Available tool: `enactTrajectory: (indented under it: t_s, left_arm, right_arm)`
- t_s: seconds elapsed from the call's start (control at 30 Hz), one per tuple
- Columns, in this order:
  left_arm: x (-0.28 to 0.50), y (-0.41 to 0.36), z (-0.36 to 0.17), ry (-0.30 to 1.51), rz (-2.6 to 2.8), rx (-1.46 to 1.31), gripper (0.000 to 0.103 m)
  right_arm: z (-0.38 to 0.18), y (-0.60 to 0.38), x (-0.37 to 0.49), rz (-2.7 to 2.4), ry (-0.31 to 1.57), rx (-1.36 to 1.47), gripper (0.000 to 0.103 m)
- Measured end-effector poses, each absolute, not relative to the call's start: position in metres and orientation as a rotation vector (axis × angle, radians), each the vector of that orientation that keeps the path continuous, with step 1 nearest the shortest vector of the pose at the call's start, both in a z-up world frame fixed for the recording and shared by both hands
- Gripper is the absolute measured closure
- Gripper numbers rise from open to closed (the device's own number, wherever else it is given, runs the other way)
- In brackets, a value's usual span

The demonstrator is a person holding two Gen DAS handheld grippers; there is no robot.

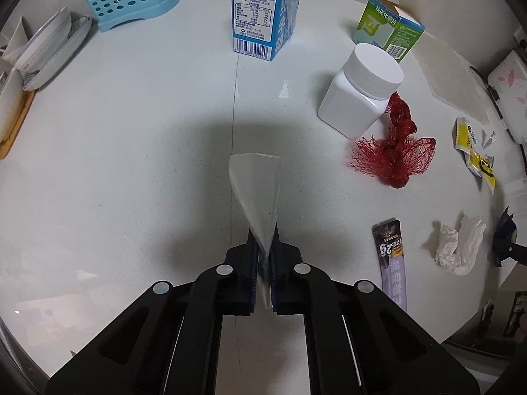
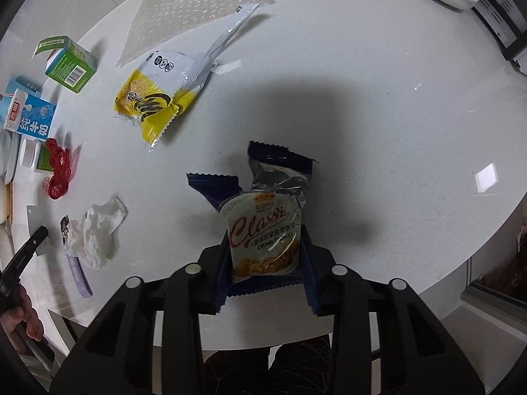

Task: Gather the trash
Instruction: 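Grasp the clear plastic bag with the left tool while the right tool grasps the navy cookie wrapper, then carry the plastic bag and cookie wrapper down over the green trash bin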

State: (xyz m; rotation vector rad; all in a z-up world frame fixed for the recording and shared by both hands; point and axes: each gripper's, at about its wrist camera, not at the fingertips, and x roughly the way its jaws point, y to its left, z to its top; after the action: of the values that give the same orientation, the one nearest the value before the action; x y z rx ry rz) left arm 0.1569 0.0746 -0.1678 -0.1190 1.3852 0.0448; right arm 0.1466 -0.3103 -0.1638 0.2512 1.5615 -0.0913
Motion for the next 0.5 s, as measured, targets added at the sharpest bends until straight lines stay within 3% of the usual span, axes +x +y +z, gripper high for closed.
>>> enactTrajectory:
  t_s: [0.5]
  left_arm:
    - [0.122,0.050,-0.125,1.323,0.072,-0.113,0.098]
  right_arm:
    - [-0.138,-0.306,0.122,0.015,1.471,0.211,0.078]
